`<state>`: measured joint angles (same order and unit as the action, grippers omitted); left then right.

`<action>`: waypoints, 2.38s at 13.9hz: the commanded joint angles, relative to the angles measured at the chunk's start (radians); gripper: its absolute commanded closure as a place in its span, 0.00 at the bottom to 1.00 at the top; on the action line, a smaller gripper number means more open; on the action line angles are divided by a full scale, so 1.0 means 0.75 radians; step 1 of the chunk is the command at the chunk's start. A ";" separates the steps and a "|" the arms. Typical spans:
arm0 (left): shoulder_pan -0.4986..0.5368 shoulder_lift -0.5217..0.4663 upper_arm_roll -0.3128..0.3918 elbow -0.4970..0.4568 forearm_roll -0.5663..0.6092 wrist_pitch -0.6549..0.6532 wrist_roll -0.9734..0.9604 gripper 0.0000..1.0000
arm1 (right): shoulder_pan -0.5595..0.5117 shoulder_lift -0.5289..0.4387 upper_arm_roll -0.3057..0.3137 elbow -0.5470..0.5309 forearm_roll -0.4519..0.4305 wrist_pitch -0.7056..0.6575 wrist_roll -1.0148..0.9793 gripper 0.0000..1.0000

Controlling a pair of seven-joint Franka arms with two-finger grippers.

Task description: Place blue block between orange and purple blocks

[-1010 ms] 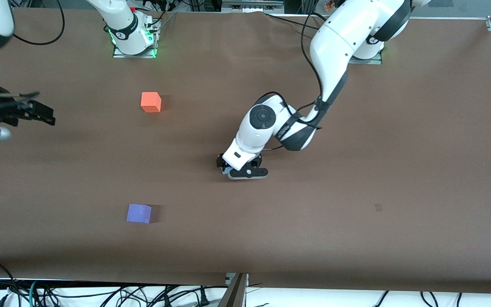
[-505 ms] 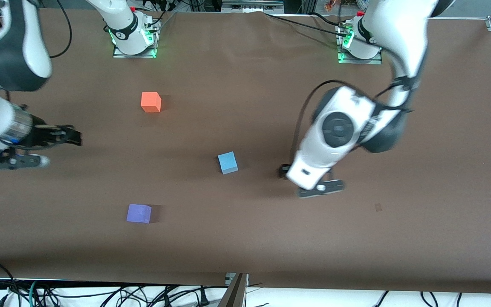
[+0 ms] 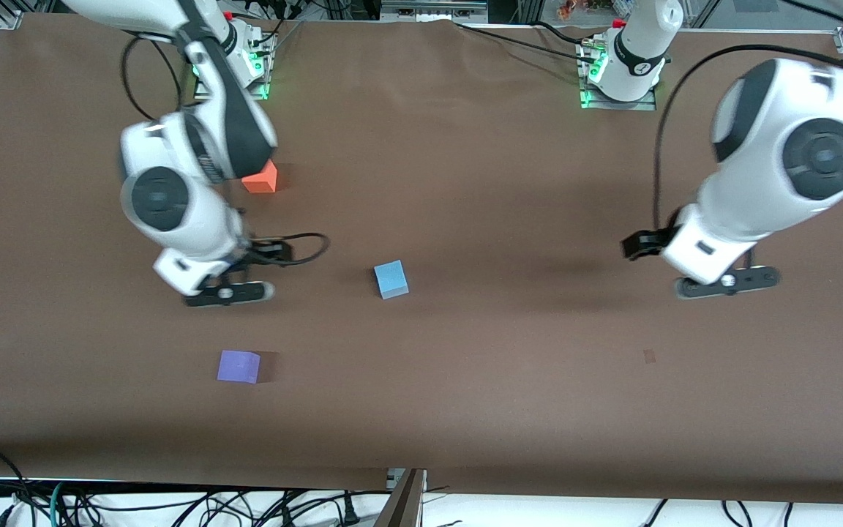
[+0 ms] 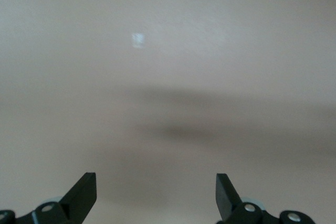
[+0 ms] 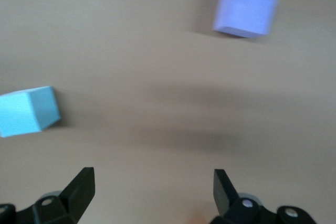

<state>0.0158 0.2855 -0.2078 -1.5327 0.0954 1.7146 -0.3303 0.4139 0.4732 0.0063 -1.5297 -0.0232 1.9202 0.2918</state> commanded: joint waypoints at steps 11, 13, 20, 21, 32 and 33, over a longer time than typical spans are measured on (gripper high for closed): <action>0.472 -0.246 -0.003 -0.077 -0.133 -0.022 0.465 0.00 | 0.330 0.291 -0.013 0.029 0.004 0.475 0.417 0.00; 0.468 -0.246 -0.003 -0.075 -0.131 -0.022 0.465 0.00 | 0.342 0.314 -0.013 0.029 -0.006 0.485 0.407 0.00; 0.464 -0.284 -0.011 -0.042 -0.133 -0.153 0.461 0.00 | 0.389 0.385 -0.015 0.027 -0.014 0.571 0.403 0.00; 0.464 -0.301 -0.007 -0.045 -0.135 -0.161 0.459 0.00 | 0.389 0.394 -0.015 0.027 -0.016 0.595 0.396 0.00; 0.181 -0.305 0.216 -0.036 -0.125 -0.165 0.336 0.00 | 0.375 0.406 -0.021 0.027 -0.020 0.636 0.288 0.15; 0.181 -0.307 0.212 -0.032 -0.125 -0.165 0.336 0.00 | 0.373 0.406 -0.023 0.029 -0.018 0.643 0.260 0.34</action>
<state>0.1630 0.0677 -0.0576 -1.5680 0.0062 1.6046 -0.0727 0.6971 0.7673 -0.0088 -1.5279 -0.0286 2.3879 0.5218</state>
